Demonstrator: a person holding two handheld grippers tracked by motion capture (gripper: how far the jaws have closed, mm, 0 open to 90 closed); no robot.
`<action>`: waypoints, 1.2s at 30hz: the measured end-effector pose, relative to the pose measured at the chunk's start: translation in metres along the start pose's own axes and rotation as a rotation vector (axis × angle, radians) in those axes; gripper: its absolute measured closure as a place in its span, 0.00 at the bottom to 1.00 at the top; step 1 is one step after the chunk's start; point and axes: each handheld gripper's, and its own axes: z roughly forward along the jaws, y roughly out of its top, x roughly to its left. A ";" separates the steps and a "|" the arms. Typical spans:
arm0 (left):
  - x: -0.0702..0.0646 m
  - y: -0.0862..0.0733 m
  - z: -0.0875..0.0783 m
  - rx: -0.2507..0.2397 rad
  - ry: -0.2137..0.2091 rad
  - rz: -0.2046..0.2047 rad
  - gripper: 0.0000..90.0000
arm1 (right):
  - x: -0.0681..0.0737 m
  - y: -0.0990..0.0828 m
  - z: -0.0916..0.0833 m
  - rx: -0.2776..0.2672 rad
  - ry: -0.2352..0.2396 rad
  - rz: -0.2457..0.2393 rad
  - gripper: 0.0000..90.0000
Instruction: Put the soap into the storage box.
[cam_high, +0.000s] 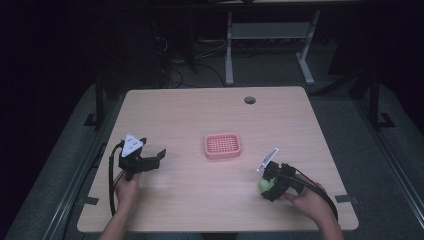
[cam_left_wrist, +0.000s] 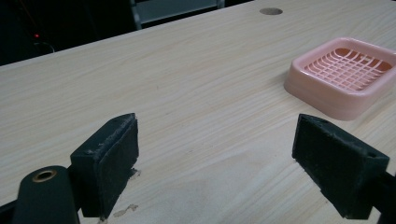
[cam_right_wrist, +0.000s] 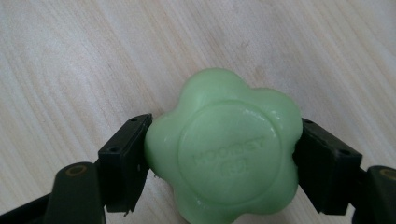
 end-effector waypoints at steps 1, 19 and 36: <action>0.000 0.000 0.000 -0.001 -0.001 0.000 0.16 | 0.000 0.000 0.000 0.001 0.006 -0.001 0.28; 0.000 0.000 0.000 -0.001 0.000 0.007 0.16 | 0.003 0.012 -0.015 -0.012 0.001 -0.044 0.29; -0.001 0.000 0.000 0.000 -0.004 0.005 0.16 | -0.008 0.033 -0.024 -0.065 0.024 -0.054 0.29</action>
